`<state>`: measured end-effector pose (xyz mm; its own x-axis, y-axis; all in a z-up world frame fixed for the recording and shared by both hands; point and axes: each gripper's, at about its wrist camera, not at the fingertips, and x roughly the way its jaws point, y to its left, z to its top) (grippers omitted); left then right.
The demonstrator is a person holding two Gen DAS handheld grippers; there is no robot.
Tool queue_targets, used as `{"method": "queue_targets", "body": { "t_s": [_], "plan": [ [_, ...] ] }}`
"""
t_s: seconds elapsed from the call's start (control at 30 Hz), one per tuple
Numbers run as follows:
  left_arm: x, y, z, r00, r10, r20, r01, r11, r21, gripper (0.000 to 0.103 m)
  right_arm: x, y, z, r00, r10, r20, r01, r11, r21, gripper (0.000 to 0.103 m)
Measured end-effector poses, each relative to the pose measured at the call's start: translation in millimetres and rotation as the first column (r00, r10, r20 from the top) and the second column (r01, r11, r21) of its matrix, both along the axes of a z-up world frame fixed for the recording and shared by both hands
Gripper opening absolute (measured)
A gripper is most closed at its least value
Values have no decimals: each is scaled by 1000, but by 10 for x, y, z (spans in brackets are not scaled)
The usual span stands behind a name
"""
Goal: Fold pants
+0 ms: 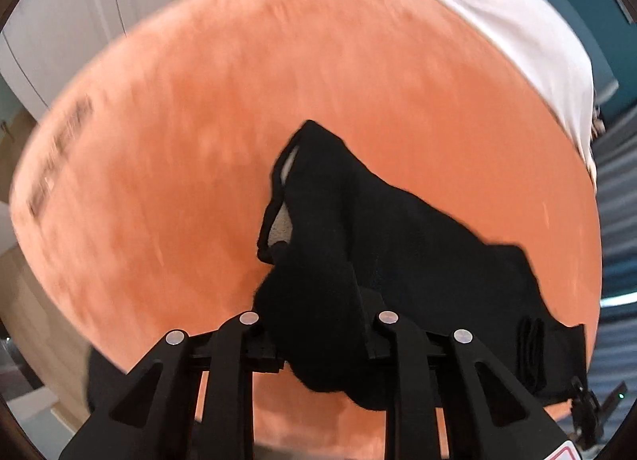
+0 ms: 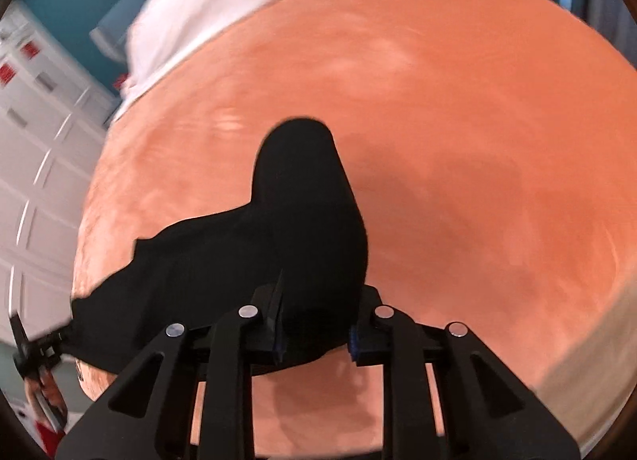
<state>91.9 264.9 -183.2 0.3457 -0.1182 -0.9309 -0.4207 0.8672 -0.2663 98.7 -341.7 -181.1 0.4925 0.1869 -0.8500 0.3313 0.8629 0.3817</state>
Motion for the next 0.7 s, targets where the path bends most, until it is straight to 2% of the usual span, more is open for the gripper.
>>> {"method": "queue_targets", "body": {
  "t_s": [0.07, 0.1, 0.17, 0.2, 0.23, 0.3, 0.37, 0.4, 0.43, 0.47, 0.5, 0.53, 0.57, 0.6, 0.67, 0.7],
  "plan": [
    [-95, -143, -195, 999, -11, -36, 14, 997, 78, 23, -230, -222, -222, 998, -46, -39, 46, 999, 8, 21],
    [-134, -204, -310, 998, -6, -57, 14, 992, 125, 26, -280, -251, -366, 998, -29, -49, 30, 1000, 9, 21],
    [-195, -228, -423, 998, 23, -57, -13, 985, 175, 35, -340, -291, -666, 998, -25, -51, 26, 999, 30, 31],
    [-228, -201, -401, 998, 39, -50, -30, 984, 177, 40, -388, -330, -691, 998, -51, -38, 53, 997, 47, 37],
    [-263, -156, -325, 998, 53, -43, -44, 982, 183, 42, -433, -372, -627, 996, -90, -26, 91, 993, 75, 43],
    [-334, -45, -144, 996, 85, -23, -77, 969, 235, 41, -539, -393, -421, 989, -147, 6, 147, 989, 20, 43],
    [-413, 81, 120, 991, 135, 13, -130, 913, 388, 41, -591, -264, -56, 987, -139, 85, 149, 981, -124, 45],
    [-437, 131, 251, 988, 149, 39, -151, 883, 444, 40, -572, -134, 95, 989, -82, 121, 102, 981, -164, 45],
    [-436, 153, 359, 987, 149, 62, -161, 871, 464, 40, -497, 59, 196, 990, 3, 139, 19, 987, -162, 45],
    [-414, 135, 407, 988, 137, 69, -154, 875, 459, 40, -443, 182, 216, 988, 64, 139, -43, 988, -150, 45],
    [-351, 88, 447, 991, 110, 73, -131, 889, 439, 40, -322, 453, 222, 981, 145, 126, -127, 982, -140, 45],
    [-277, 7, 461, 994, 79, 78, -105, 903, 418, 42, -231, 670, 197, 973, 203, 110, -188, 973, -136, 52],
    [-228, -78, 454, 995, 57, 80, -84, 912, 402, 46, -83, 1030, 112, 952, 296, 80, -284, 949, -140, 55],
    [-147, -202, 413, 997, 20, 69, -45, 923, 383, 58, 17, 1327, 22, 930, 364, 53, -351, 922, -164, 56],
    [-14, -437, 258, 998, -39, 45, 19, 922, 387, 62, 123, 1853, -196, 883, 469, -11, -460, 861, -219, 56],
    [19, -553, 172, 998, -60, 23, 45, 910, 412, 62, 173, 1994, -279, 868, 496, -31, -488, 841, -234, 37]
  ]
}}
